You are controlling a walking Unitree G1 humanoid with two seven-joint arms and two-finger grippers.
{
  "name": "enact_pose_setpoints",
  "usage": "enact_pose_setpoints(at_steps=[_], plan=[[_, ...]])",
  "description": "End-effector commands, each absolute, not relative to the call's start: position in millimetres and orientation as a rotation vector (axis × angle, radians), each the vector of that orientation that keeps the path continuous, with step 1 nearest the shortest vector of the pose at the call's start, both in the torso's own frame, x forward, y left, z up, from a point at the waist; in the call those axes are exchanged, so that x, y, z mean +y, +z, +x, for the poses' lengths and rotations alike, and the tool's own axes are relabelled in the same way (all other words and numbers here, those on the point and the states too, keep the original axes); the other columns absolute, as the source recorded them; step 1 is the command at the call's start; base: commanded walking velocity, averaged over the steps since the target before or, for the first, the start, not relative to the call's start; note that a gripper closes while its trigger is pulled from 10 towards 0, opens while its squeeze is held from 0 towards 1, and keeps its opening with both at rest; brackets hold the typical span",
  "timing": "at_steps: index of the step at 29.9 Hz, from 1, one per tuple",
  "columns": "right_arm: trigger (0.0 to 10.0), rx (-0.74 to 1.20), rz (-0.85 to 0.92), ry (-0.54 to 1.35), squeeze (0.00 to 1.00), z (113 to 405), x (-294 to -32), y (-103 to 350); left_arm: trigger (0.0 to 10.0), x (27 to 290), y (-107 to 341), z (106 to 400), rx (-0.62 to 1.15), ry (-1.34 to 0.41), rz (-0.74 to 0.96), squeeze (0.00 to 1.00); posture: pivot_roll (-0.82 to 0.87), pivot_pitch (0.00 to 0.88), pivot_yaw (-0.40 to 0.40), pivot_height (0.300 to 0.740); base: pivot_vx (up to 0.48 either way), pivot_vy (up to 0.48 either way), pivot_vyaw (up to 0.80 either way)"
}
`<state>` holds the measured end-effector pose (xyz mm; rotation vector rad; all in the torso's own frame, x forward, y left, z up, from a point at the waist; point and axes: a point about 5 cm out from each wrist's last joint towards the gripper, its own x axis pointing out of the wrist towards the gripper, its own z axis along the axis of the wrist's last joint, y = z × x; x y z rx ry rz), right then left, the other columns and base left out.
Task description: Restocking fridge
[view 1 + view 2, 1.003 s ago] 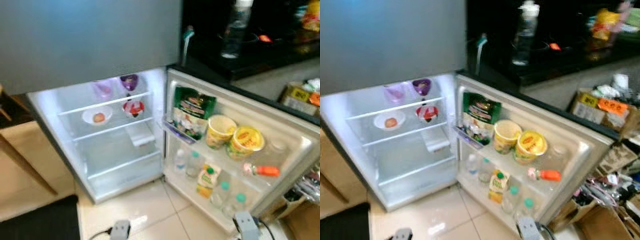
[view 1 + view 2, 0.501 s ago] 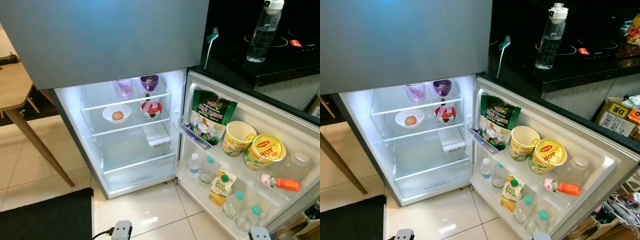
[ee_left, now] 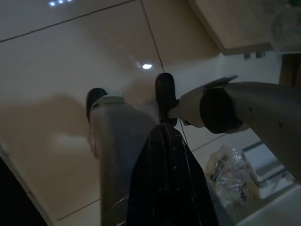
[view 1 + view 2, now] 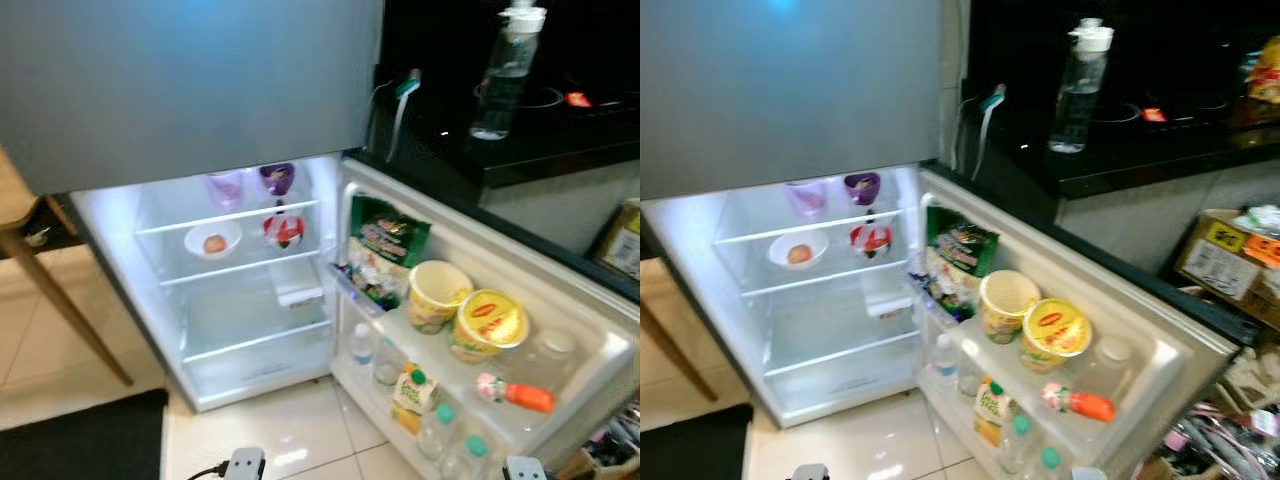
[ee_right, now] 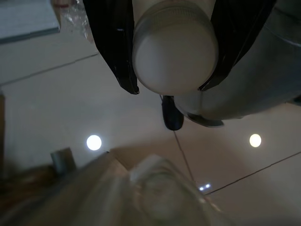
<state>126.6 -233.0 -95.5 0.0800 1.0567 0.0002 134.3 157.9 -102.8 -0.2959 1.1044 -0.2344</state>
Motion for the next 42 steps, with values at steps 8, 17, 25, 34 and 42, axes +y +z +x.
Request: enact_pose_setpoints(at_steps=[8,17,25,34,42], plan=[[10.0,1.063,0.086,0.004,0.00,125.7,-230.3,-96.4,10.0,157.7,-104.5,130.2,1.129,-0.231,-0.291,0.00,-0.08,0.000,-0.021,0.740,0.000,0.000,0.00],[10.0,1.058,0.077,0.008,0.00,126.8,-231.1,-95.8,10.0,157.6,-105.0,128.6,1.139,-0.235,-0.287,0.00,-0.07,0.000,-0.021,0.740,-0.209,0.000,0.00],[10.0,1.055,0.074,0.014,0.00,127.8,-230.6,-95.5,10.0,158.6,-105.1,128.3,1.141,-0.234,-0.283,0.00,-0.07,0.000,-0.020,0.740,-0.315,0.000,0.00],[10.0,1.057,0.075,0.018,0.00,127.8,-229.5,-95.8,10.0,160.0,-105.0,128.4,1.141,-0.236,-0.277,0.00,-0.08,0.000,-0.017,0.740,-0.346,0.000,0.00],[10.0,1.058,0.077,0.018,0.00,127.5,-229.3,-95.9,10.0,159.9,-104.8,128.8,1.139,-0.233,-0.281,0.00,-0.08,0.000,-0.016,0.740,-0.330,0.000,0.00]])
